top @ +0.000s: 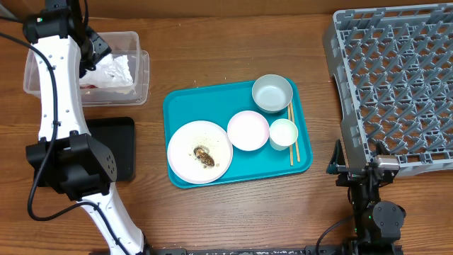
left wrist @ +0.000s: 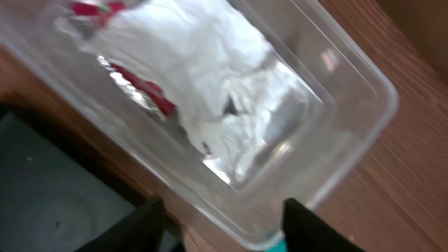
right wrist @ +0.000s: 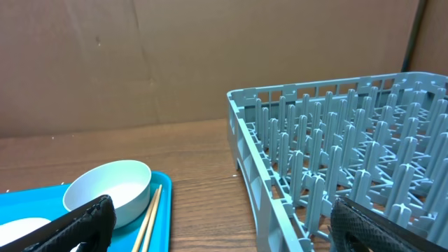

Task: Sort waste into correct bins and load items into the dishwasher
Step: 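Swing the left gripper back over the tray toward the white plate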

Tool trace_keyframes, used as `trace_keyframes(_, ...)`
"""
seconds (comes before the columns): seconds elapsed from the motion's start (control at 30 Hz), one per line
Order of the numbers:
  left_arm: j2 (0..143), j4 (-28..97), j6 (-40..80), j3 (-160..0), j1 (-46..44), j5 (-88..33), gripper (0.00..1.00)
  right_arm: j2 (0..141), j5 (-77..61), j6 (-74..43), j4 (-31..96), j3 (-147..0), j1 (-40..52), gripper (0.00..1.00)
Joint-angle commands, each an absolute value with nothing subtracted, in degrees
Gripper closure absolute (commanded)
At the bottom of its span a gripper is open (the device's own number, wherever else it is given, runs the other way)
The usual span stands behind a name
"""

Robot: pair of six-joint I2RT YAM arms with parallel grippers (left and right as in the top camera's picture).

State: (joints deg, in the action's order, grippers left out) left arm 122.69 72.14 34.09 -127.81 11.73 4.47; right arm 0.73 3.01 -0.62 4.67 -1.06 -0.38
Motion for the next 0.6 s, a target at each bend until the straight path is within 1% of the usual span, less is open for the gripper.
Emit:
trace_keyframes(0.0, 119.6, 72.2, 29.3, -128.1, 11.5, -13.0, 0.64, 0.2, 3.4, -0.4, 4.4, -0.4, -0.5, 0.00)
trace_keyframes(0.03, 118.9, 72.4, 27.7, -128.1, 11.4, -18.9, 0.68, 0.2, 3.4, -0.4, 4.4, -0.4, -0.5, 0.00)
trace_keyframes(0.07, 118.4, 72.7, 26.7, -128.1, 11.2, -23.1, 0.68, 0.2, 3.4, -0.4, 4.4, -0.4, -0.5, 0.00)
trace_keyframes(0.13, 117.1, 74.0, 24.2, -128.1, 10.2, -33.1, 0.66, 0.2, 3.4, -0.4, 4.4, -0.4, -0.5, 0.00)
trace_keyframes(0.23, 115.7, 76.8, 19.1, -128.1, 7.9, -40.6, 0.62, 0.2, 3.4, -0.4, 4.4, -0.4, -0.5, 0.00)
trace_keyframes(0.4, 113.5, 81.4, 13.0, -128.1, 2.8, -38.4, 0.60, 0.2, 3.4, -0.4, 4.4, -0.4, -0.5, 0.00)
trace_keyframes(0.57, 109.7, 88.7, 13.3, -128.1, -1.0, -26.3, 0.60, 0.2, 3.4, -0.4, 4.4, -0.4, -0.5, 0.00)
